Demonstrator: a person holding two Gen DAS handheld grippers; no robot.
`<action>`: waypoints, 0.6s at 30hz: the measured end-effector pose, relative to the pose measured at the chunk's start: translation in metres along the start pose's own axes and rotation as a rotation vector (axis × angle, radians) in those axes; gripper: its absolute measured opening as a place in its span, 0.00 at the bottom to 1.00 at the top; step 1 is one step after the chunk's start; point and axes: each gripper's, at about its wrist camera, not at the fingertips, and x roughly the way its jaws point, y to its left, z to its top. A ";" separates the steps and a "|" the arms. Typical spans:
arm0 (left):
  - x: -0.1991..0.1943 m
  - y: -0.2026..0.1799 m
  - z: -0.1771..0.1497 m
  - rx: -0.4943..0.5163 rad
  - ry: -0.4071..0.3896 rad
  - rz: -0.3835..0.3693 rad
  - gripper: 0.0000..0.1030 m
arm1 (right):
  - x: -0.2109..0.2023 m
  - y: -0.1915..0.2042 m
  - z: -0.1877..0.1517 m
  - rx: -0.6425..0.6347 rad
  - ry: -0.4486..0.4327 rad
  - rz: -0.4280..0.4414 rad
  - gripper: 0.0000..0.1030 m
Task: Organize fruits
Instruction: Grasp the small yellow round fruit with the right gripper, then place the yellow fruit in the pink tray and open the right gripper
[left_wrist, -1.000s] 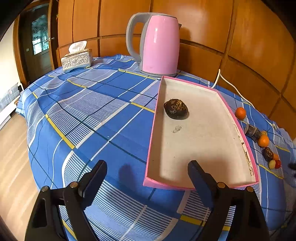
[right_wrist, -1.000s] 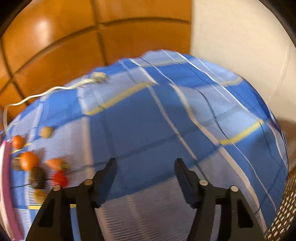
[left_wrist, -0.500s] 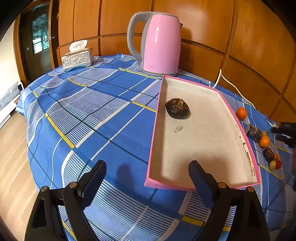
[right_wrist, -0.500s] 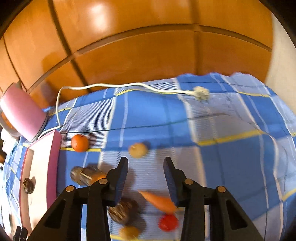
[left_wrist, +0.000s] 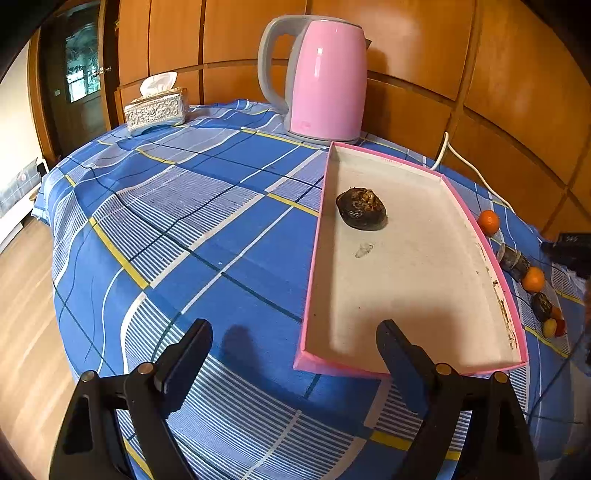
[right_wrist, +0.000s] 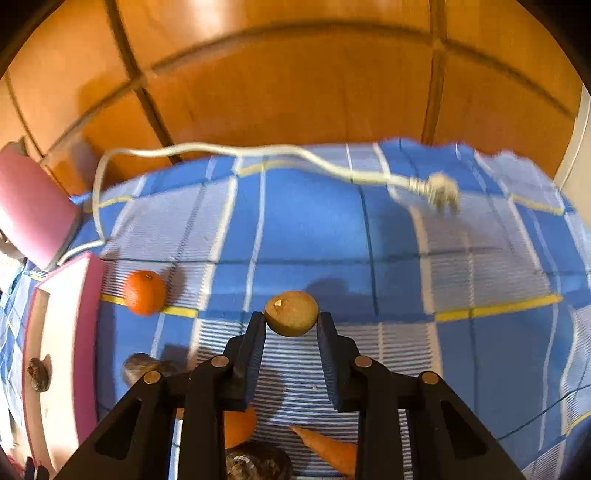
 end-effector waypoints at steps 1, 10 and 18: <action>0.000 0.000 0.000 0.000 -0.001 0.001 0.88 | -0.009 0.004 0.000 -0.020 -0.025 0.005 0.28; -0.007 -0.004 -0.002 0.009 -0.016 -0.012 0.90 | -0.055 0.083 -0.015 -0.206 -0.068 0.230 0.28; -0.014 -0.004 -0.001 0.001 -0.037 -0.022 0.90 | -0.049 0.179 -0.066 -0.403 0.024 0.375 0.28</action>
